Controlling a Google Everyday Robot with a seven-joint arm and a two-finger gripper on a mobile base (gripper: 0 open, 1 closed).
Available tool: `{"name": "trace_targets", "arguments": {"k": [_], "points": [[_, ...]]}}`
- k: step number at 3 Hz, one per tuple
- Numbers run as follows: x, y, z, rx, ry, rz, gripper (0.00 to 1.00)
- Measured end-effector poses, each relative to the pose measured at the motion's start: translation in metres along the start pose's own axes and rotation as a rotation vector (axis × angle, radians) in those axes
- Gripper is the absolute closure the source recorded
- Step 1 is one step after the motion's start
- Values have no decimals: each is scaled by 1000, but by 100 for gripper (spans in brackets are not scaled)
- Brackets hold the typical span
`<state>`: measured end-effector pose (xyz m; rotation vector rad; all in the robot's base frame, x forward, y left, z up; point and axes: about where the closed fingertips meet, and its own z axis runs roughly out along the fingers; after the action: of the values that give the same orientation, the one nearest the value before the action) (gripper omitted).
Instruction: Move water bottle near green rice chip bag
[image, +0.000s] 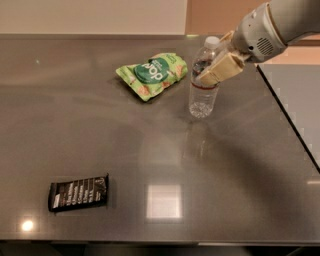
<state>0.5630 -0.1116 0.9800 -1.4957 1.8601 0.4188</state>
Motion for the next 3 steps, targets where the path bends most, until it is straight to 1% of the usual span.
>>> {"name": "trace_targets", "arguments": {"k": [1,2,3], "points": [[-12,-47,25,24,-14,-11,100],[-25,-80,51,34,-23,-24,100],[-32,-100,76,29,-21,-22,100]]}}
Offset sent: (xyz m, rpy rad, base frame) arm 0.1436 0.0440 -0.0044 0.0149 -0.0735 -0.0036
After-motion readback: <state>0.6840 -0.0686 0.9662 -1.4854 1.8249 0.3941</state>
